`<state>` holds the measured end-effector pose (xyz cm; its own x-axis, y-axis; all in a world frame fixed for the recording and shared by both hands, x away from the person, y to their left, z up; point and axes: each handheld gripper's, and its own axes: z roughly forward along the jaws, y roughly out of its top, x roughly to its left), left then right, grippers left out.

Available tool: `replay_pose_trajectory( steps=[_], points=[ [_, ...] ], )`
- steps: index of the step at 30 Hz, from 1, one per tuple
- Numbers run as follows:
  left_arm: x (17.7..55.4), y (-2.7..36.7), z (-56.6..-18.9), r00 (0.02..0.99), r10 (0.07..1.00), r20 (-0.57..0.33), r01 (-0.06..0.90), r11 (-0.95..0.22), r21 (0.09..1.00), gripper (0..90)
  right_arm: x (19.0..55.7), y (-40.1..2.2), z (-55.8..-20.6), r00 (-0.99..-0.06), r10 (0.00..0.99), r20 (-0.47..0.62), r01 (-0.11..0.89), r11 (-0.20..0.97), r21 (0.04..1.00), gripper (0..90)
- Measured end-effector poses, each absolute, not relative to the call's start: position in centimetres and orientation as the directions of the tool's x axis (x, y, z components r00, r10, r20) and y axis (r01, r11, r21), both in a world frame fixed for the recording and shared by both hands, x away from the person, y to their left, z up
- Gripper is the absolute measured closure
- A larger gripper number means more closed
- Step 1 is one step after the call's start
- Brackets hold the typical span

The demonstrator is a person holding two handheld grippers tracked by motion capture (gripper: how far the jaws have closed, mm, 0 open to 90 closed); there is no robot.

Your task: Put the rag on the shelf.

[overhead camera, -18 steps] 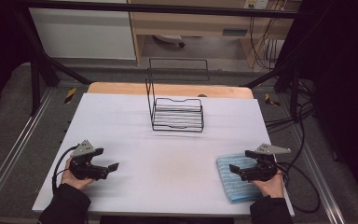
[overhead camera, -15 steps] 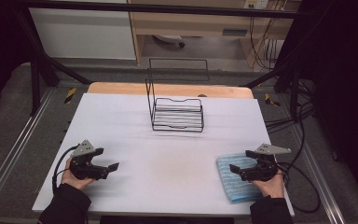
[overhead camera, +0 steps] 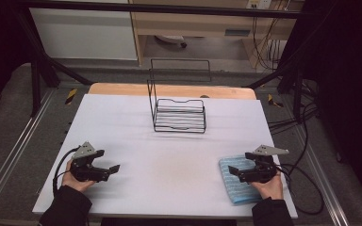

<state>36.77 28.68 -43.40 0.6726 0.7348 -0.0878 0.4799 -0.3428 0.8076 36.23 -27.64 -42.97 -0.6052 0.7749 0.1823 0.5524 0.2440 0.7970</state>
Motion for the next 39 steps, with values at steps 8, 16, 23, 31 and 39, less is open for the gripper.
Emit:
replay_pose_trajectory(
  steps=[8, 16, 23, 31, 39],
  points=[
    [36.8, 28.7, -43.5, 0.670, 0.737, -0.084, 0.483, -0.348, 0.803, 7.6, 36.3, -26.1, -42.8, -0.603, 0.781, 0.160, 0.562, 0.274, 0.780, 11.4],
    [36.8, 28.5, -43.5, 0.668, 0.740, -0.079, 0.489, -0.356, 0.797, 7.7, 36.5, -24.4, -43.1, -0.617, 0.774, 0.142, 0.571, 0.316, 0.757, 38.4],
    [36.9, 28.5, -43.6, 0.664, 0.743, -0.080, 0.493, -0.356, 0.794, 7.9, 37.3, -22.8, -43.8, -0.595, 0.798, 0.096, 0.582, 0.346, 0.736, 57.3],
    [36.9, 28.4, -43.6, 0.662, 0.746, -0.077, 0.497, -0.360, 0.790, 8.1, 37.6, -22.2, -44.5, -0.579, 0.814, 0.035, 0.590, 0.389, 0.708, 75.2],
    [36.9, 28.5, -43.6, 0.661, 0.747, -0.072, 0.497, -0.364, 0.788, 8.2, 37.7, -22.0, -44.1, -0.562, 0.827, 0.030, 0.603, 0.385, 0.698, 85.1]
  ],
)
